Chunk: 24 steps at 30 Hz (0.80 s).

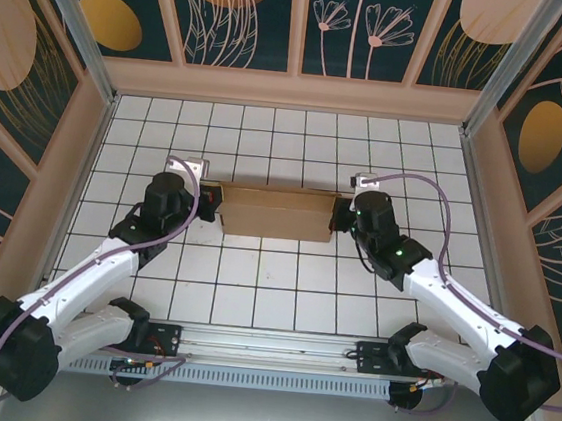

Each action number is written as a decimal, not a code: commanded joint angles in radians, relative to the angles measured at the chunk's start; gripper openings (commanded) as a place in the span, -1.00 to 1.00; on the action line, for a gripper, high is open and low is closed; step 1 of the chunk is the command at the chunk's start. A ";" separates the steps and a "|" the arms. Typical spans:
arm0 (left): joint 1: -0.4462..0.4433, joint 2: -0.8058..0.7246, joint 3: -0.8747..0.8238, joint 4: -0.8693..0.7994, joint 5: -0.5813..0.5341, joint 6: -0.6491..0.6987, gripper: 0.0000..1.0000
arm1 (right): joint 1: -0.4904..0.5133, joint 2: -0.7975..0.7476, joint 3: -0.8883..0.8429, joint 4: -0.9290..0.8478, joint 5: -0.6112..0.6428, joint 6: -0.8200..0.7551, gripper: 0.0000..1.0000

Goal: Fold the paper box

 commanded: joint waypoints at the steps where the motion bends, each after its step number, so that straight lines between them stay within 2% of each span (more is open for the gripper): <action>1: -0.011 0.035 -0.038 -0.185 -0.002 -0.013 -1.00 | 0.020 0.005 -0.075 -0.077 0.031 0.008 -1.00; 6: -0.011 0.001 -0.063 -0.210 0.025 -0.025 -1.00 | 0.021 -0.055 -0.136 -0.053 0.030 -0.017 -1.00; 10: -0.011 -0.003 -0.067 -0.231 0.053 -0.078 -1.00 | 0.021 -0.069 -0.172 -0.046 0.020 0.019 -1.00; 15: -0.011 -0.016 -0.102 -0.216 0.066 -0.127 -1.00 | 0.019 -0.076 -0.186 -0.017 -0.038 0.049 -0.98; 20: -0.010 0.016 -0.062 -0.300 0.006 -0.066 -1.00 | 0.019 -0.092 -0.142 0.006 -0.093 0.028 -0.86; 24: -0.009 0.013 -0.048 -0.319 0.004 -0.015 -1.00 | 0.012 -0.093 -0.090 -0.007 -0.128 0.009 -0.59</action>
